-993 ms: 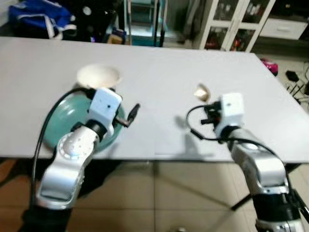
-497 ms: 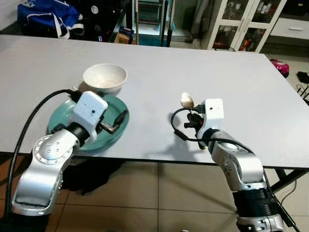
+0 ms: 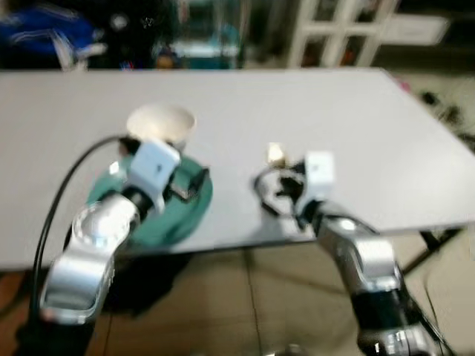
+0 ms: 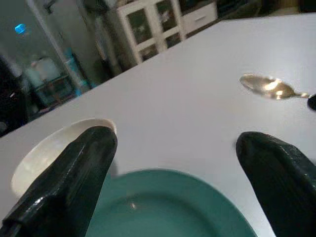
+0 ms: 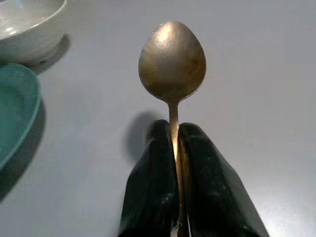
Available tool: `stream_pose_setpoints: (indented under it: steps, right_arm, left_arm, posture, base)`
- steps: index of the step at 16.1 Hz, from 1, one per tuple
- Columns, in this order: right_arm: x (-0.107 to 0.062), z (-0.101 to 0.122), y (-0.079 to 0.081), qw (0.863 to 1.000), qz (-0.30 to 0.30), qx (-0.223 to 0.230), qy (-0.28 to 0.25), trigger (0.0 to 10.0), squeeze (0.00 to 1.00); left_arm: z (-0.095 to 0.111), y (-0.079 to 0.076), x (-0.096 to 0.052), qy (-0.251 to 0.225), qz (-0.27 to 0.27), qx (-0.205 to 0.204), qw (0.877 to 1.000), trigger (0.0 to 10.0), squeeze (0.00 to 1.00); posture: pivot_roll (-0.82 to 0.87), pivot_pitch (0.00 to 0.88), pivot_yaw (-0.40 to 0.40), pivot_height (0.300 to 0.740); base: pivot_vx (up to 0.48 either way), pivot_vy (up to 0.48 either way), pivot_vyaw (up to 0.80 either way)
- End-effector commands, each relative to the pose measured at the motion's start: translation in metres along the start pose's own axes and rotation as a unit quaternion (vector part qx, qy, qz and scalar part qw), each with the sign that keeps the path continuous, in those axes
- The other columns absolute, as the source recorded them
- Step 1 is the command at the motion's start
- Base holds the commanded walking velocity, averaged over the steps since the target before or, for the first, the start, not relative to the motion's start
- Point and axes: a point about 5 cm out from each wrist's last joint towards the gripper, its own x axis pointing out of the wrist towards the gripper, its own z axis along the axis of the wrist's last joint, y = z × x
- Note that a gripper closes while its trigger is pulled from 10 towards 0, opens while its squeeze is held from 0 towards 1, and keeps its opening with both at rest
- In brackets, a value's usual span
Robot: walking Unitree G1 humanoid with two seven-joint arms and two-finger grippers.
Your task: Setting the table
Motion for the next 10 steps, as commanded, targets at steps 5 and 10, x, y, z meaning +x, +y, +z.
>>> stream_pose_setpoints:
  steps: [5,10]
  right_arm:
    - [0.009,0.015,-0.020,0.999,-0.016,-0.027,-0.023,10.0,0.00]
    - [0.033,0.021,-0.020,0.999,0.007,-0.039,-0.004,10.0,0.00]
  left_arm:
    - [0.005,-0.009,-0.004,-0.011,-0.014,0.006,1.000,10.0,0.00]
    - [0.001,-0.006,-0.008,0.022,-0.040,0.007,0.999,10.0,0.00]
  posture:
    - [0.03,0.000,-0.041,0.740]
    - [0.05,0.004,-0.058,0.740]
  base:
    - [0.000,0.087,0.00]
    - [0.000,0.000,0.00]
